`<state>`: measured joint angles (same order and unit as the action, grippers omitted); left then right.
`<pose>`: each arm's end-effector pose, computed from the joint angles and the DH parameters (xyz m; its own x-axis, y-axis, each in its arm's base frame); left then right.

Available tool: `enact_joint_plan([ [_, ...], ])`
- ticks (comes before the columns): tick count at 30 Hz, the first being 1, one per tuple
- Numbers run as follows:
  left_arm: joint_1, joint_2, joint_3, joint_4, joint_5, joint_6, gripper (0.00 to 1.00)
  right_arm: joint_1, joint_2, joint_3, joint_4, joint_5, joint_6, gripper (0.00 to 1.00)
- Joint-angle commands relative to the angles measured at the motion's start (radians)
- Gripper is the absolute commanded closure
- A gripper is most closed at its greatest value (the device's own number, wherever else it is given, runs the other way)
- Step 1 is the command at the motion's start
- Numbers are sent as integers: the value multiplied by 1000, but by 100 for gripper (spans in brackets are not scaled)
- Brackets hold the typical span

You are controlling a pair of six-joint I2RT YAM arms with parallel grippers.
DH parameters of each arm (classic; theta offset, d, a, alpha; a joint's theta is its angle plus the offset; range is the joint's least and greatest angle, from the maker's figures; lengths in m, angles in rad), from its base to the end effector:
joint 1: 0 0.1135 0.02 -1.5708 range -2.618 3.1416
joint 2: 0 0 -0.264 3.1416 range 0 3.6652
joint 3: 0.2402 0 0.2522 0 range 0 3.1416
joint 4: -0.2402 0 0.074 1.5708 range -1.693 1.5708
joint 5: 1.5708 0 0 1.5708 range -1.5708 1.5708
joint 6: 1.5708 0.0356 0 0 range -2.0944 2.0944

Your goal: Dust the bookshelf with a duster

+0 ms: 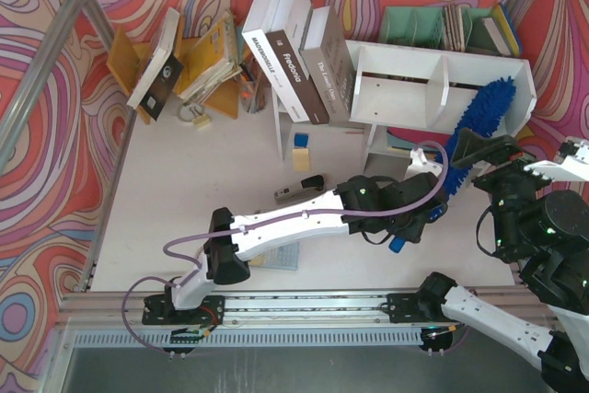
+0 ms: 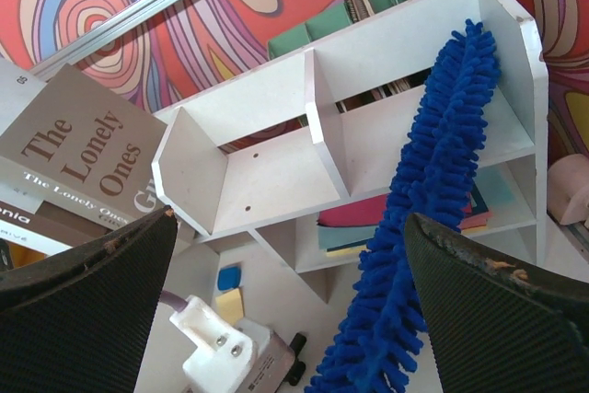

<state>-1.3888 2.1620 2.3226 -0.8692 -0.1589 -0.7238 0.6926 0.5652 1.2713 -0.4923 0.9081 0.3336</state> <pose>0.0928 -0.4732 0.3601 -0.7169 0.2830 -0.6371 0.6333 0.6463 -0.4257 0.0473 0.0028 0.4798 0.2198 0.4441 -0.8686 0.1355 0.8678 0.4780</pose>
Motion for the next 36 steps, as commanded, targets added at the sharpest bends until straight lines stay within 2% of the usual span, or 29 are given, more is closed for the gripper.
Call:
enact_joint_plan([
  [1, -6, -15, 29, -95, -62, 59, 100, -2, 3, -9, 1, 6, 13, 1],
  [10, -5, -166, -173, -90, -228, 99, 100, -3, -1, -12, 1, 12, 8, 1],
  [13, -5, -171, -172, -108, -262, 104, 100, -3, -1, -12, -9, 10, 24, 1],
  [17, -14, -143, -120, -99, -227, 131, 100, -3, 1, -21, -11, 11, 34, 1],
  [22, -29, -38, 41, -157, -164, 174, 100, -4, 10, -18, -12, 11, 35, 1],
  [26, -53, 29, 156, -215, -164, 218, 100, -2, 13, -24, -1, 13, 28, 1],
  [30, -55, 10, 124, -227, -191, 213, 100, -3, 12, -27, 7, 16, 21, 1],
  [36, -52, -84, -44, -208, -305, 155, 100, -3, 1, -43, 11, 20, 16, 1],
])
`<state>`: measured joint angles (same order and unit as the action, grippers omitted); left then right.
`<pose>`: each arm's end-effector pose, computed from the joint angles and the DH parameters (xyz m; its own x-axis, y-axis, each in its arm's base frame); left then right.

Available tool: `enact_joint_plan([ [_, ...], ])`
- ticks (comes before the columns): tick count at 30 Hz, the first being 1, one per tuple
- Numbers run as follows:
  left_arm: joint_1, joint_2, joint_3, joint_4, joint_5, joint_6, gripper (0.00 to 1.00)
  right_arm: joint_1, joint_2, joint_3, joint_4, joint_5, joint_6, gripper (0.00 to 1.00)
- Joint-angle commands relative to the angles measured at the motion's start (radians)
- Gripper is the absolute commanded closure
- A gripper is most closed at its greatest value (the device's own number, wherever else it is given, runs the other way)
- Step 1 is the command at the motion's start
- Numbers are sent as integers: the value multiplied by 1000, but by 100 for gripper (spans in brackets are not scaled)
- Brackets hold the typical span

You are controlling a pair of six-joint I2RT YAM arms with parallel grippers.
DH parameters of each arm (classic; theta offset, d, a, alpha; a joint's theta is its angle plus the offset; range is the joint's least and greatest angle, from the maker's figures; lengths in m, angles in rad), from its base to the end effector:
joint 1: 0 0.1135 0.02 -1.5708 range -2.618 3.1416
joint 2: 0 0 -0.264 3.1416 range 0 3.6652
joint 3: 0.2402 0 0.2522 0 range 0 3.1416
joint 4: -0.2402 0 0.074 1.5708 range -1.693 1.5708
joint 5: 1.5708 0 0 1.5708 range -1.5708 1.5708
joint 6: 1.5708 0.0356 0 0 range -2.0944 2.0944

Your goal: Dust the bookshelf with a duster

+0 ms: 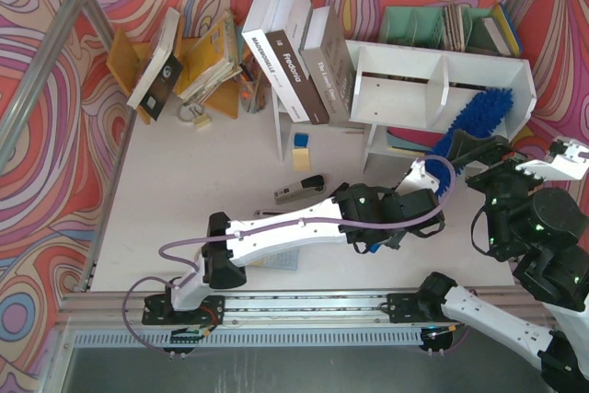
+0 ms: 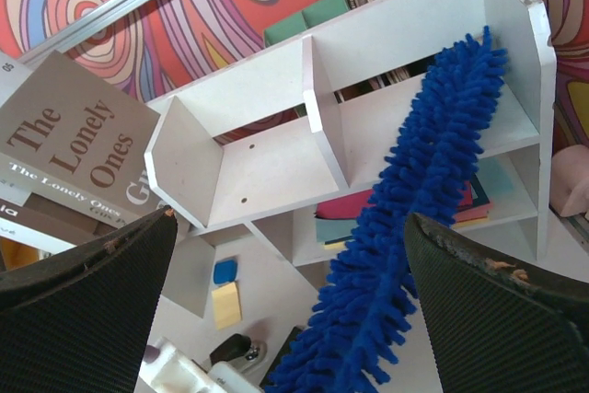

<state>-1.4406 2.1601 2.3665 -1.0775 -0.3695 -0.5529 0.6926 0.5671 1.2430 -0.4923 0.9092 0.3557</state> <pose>0.0729 -0.4576 0.3599 -0.5542 0.4609 -0.6931 0.7090 0.6976 -0.1031 0.0527 0.0072 0.4729 0.2030 0.4464 -0.8715 0.1430 0.8670 0.4774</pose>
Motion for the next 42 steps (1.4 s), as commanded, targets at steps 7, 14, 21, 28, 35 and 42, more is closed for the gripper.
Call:
enact_joint_plan([
  [7, -1, -131, -139, -21, -239, -95, 100, -2, -24, -31, 10, 24, -3, 1],
  [14, -3, -191, -187, 23, -364, -123, 100, -3, -35, -37, 3, 26, -1, 1],
  [21, -19, -237, -217, 100, -401, -76, 100, -2, -38, -42, 4, 28, 0, 1],
  [28, -35, -237, -223, 186, -371, -12, 100, -3, -35, -39, 20, 34, -13, 1],
  [35, -24, -240, -325, 216, -311, -36, 100, -3, -34, -18, 23, 34, -31, 1],
  [42, -20, -170, -327, 183, -173, -29, 100, -2, -35, -20, 2, 31, -3, 1],
])
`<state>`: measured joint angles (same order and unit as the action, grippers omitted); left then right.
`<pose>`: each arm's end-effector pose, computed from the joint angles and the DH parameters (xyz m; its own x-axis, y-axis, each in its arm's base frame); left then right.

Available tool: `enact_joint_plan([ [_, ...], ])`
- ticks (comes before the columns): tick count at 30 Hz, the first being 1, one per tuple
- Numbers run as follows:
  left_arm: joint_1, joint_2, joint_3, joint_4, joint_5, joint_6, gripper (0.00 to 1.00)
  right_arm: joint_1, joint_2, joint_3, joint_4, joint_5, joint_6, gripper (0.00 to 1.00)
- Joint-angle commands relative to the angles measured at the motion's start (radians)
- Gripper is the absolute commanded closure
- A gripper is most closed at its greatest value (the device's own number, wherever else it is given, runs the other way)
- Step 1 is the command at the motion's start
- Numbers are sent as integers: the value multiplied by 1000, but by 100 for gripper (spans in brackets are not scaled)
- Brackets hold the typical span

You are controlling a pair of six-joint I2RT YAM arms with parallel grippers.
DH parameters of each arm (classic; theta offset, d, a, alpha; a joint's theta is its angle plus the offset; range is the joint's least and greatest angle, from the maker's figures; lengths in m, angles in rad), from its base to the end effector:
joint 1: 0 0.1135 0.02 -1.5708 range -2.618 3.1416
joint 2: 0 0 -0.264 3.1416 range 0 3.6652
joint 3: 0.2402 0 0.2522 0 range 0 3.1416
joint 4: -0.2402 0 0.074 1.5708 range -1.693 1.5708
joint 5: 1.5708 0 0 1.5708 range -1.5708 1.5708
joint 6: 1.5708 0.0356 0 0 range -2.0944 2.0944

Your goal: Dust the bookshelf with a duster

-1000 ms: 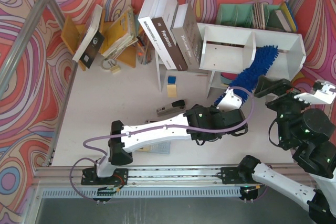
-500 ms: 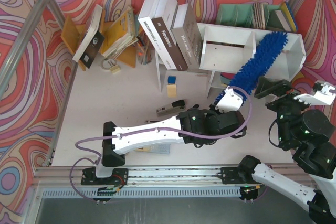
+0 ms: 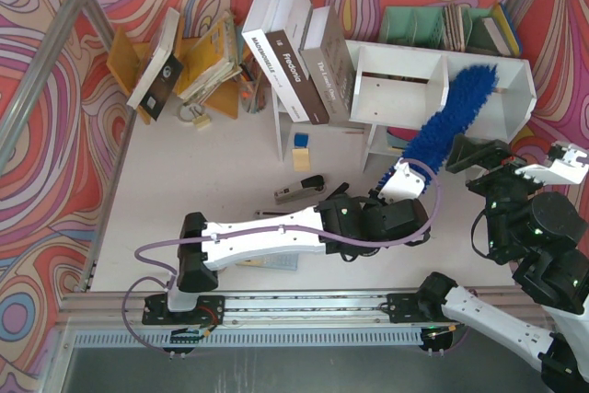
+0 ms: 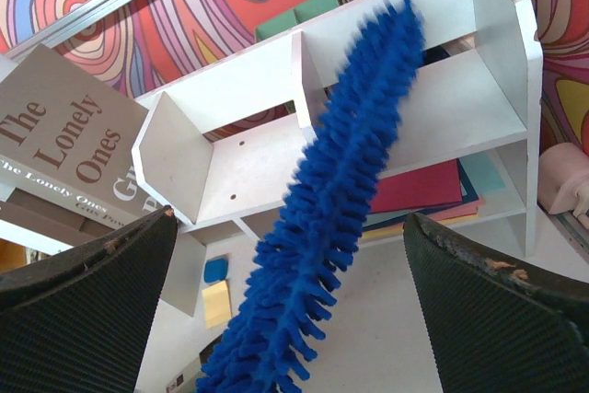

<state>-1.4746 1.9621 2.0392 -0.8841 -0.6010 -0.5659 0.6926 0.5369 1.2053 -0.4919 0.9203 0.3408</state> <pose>0.0615 -0.4279 0.3616 -0.4786 0.3556 -0.8028 0.6241 0.7809 -0.0261 0.0506 0.0052 0.4642 0.1996 0.4287 -0.8811 0.1586 0.8732 0.4607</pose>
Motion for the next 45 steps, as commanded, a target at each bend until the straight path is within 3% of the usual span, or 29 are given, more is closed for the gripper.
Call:
enact_joint_plan([
  [1, 14, 34, 7, -14, 66, -12, 100, -2, -5, 16, 1, 20, 12, 1],
  [13, 15, -40, 75, 25, -8, 80, 100, -2, 3, 26, -11, 16, 18, 1],
  [24, 34, -68, -126, 33, 67, 2, 100, -3, -12, -12, -42, 15, 59, 1],
  [35, 6, -85, -110, 68, 84, 114, 100, -3, -8, 5, -41, 15, 52, 1],
  [39, -21, -142, -180, 143, 82, 176, 100, -4, -2, 24, -37, 17, 35, 1],
  [45, -44, -299, -419, 284, 100, 219, 100, -2, -6, 22, -8, 33, -3, 1],
])
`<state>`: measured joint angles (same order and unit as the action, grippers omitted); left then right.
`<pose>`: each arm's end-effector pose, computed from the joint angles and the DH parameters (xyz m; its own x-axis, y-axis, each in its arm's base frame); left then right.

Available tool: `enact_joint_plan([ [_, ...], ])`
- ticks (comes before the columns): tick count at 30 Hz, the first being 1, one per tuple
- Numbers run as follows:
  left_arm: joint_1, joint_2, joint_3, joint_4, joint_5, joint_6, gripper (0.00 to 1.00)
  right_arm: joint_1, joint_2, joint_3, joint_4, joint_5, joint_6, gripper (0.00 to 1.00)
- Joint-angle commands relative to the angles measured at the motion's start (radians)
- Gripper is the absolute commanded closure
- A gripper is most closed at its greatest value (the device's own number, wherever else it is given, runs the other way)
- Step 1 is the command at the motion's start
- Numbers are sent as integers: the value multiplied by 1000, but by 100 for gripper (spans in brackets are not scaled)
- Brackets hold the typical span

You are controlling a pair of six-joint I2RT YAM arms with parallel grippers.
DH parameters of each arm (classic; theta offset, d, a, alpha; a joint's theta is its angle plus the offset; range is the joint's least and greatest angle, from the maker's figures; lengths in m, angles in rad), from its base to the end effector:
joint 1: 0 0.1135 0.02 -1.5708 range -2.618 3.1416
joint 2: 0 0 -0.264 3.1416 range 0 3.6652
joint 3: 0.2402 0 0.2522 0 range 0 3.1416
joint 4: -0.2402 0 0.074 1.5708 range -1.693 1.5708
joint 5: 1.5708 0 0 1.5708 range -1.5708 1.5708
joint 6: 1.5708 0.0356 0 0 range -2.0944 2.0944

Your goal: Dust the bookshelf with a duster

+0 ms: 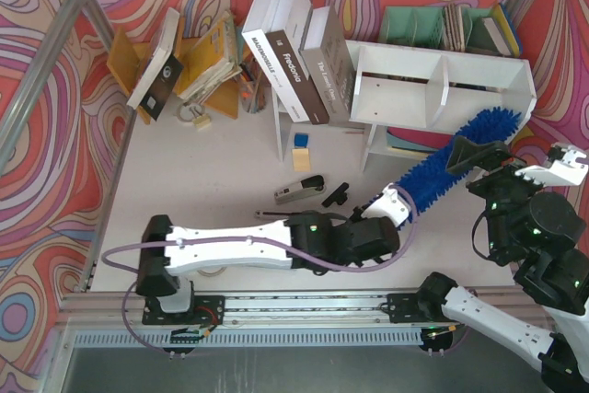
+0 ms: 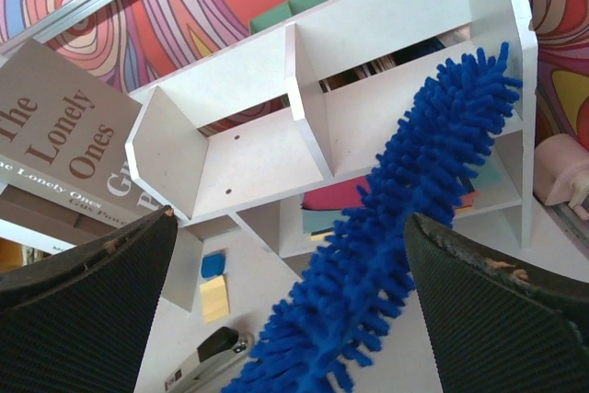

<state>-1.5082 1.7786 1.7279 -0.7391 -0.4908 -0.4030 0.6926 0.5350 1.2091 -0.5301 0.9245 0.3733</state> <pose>0.0415 -0.3945 0.3445 -0.3779 0.5005 -0.7789 0.7732 0.6334 0.0318 0.0499 0.0045 0.4616 0.1843 0.4383 -0.8797 0.1678 0.8679 0.4676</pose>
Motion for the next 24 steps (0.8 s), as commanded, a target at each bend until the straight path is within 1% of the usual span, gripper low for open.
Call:
enact_joint_plan([
  [1, -15, -140, -138, 143, -8, 63, 100, -2, -5, 19, 35, 32, -40, 1],
  [8, -27, -277, -350, 157, -23, 64, 100, -2, -5, 5, 51, 43, -57, 1],
  [12, -26, -333, -428, 155, -36, 62, 100, -2, -5, -8, 51, 42, -46, 1],
  [17, -26, -340, -466, 156, -17, 68, 100, -2, 2, -34, 51, 41, -34, 1],
  [20, -26, -327, -479, 158, 16, 83, 100, -3, 12, -50, 54, 45, -36, 1],
  [24, -26, -308, -479, 156, 57, 85, 100, -3, 26, -79, 82, 45, -73, 1],
])
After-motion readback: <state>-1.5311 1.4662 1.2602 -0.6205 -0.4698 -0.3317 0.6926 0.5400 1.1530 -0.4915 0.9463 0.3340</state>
